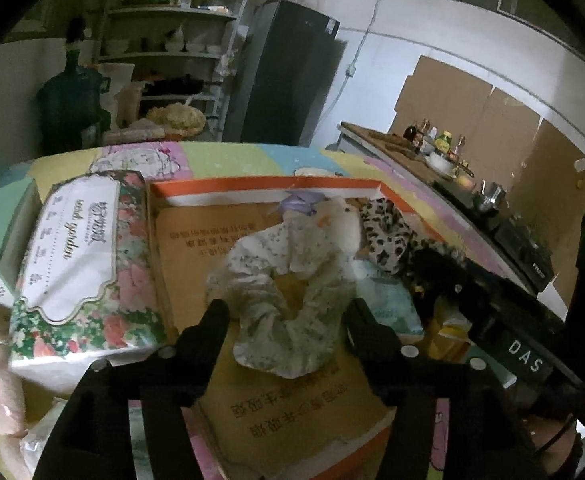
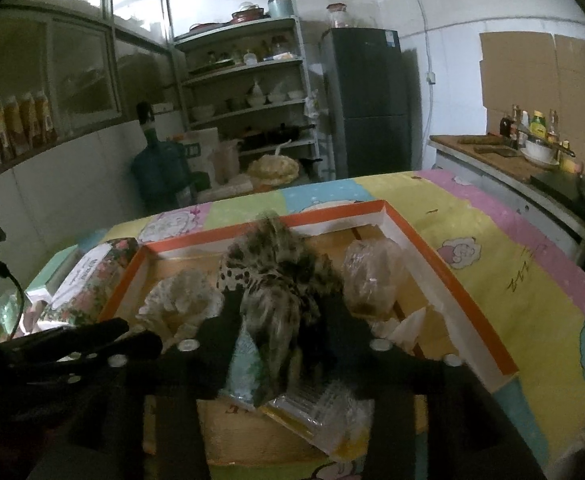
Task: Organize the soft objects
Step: 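Lower both cloths into the box and open both grippers, then withdraw both grippers from the box back toward the pile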
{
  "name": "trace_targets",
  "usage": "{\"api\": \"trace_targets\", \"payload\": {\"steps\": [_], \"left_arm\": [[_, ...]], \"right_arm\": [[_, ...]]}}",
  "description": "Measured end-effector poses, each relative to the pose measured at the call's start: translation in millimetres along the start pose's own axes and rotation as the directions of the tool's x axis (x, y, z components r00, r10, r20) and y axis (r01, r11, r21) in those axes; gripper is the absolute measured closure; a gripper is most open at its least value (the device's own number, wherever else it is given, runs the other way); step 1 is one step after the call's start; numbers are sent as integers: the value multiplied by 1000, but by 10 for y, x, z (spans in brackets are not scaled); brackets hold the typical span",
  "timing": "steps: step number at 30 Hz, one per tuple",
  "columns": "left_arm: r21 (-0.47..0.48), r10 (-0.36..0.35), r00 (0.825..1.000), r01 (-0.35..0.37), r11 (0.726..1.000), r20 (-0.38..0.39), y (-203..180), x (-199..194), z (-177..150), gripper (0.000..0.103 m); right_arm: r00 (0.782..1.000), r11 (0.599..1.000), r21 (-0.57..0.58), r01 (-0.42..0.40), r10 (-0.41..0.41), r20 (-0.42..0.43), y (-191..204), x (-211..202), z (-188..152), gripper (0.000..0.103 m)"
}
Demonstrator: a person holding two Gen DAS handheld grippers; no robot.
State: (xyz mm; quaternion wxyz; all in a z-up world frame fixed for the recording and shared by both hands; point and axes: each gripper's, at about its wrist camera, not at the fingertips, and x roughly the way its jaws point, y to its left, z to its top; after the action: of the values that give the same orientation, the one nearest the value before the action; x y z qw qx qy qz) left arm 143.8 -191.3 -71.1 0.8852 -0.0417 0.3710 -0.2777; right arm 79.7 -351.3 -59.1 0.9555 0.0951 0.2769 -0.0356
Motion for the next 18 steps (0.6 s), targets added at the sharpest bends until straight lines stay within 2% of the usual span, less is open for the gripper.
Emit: {"api": "trace_targets", "payload": {"steps": [3,18], "left_arm": [[4,9,1000,-9,1000,18,-3,-61,9,41],[17,13,996,-15,1000,84,-5,-333,39,38]], "right_arm": [[1000,1000,11,-1,0,4,-9,-25,-5,46],[999,1000,6,-2,2,35,88,-251,44,45]]}}
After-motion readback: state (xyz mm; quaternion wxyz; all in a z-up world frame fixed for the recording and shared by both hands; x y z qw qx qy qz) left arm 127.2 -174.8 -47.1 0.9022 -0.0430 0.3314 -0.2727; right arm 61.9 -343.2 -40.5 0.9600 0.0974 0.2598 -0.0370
